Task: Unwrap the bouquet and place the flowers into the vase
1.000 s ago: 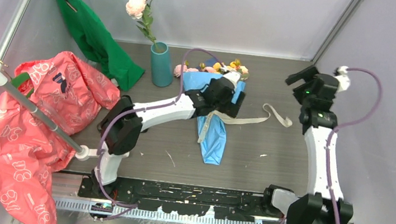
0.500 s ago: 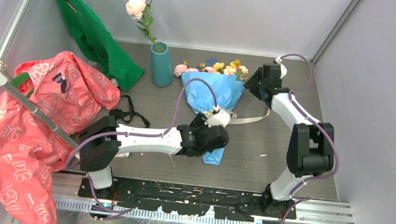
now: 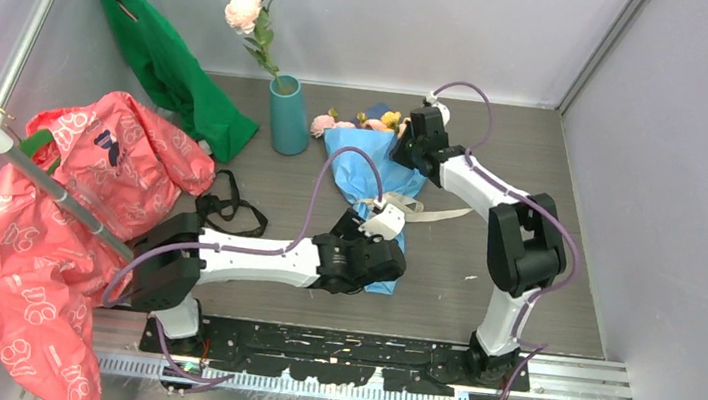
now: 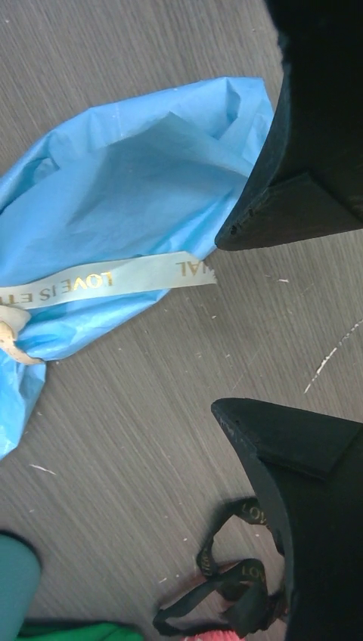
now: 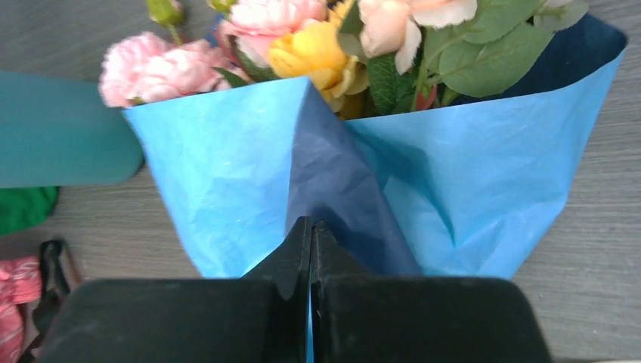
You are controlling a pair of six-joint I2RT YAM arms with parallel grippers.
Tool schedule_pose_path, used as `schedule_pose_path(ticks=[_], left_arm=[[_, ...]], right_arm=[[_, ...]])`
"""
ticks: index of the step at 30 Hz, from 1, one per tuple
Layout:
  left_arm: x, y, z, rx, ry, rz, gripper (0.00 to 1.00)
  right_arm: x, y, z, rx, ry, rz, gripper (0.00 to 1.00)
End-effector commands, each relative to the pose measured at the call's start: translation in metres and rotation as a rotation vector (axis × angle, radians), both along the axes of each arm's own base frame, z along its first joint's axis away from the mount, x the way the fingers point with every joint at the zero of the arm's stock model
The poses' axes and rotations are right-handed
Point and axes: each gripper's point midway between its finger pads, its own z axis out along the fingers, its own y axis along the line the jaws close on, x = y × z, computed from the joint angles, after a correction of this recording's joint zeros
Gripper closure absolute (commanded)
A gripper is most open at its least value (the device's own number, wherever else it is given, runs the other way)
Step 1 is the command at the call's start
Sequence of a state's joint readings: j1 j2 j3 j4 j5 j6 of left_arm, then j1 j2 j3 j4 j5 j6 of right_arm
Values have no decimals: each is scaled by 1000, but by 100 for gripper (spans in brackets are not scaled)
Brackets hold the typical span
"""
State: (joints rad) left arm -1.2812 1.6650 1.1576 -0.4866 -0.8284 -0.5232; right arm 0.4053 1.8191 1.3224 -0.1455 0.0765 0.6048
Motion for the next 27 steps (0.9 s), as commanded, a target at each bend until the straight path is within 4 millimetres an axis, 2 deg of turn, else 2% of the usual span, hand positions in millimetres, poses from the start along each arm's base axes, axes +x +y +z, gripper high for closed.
schedule_pose_path(ticks=[1,5,8,15,19,27], left_arm=[[11,-13,6,25,-44,13,28],[7,-34,-9,-3,13,-31,34],[11,-43,-12,2,13,-39,38],[42,-60,-25,-43,49,-45,51],[61,-58,-28,6,33,-21,63],[94,-40,-50,-25,98,41,65]], right_arm=[[17,10,-21,38,19,6,99],[20,15,-45,46,58,10,99],[22,15,-57,40,76,7,99],[20,14,-68,44,102,2,99],[17,12,-72,34,111,5,99],[16,7,-81,26,127,-3,99]])
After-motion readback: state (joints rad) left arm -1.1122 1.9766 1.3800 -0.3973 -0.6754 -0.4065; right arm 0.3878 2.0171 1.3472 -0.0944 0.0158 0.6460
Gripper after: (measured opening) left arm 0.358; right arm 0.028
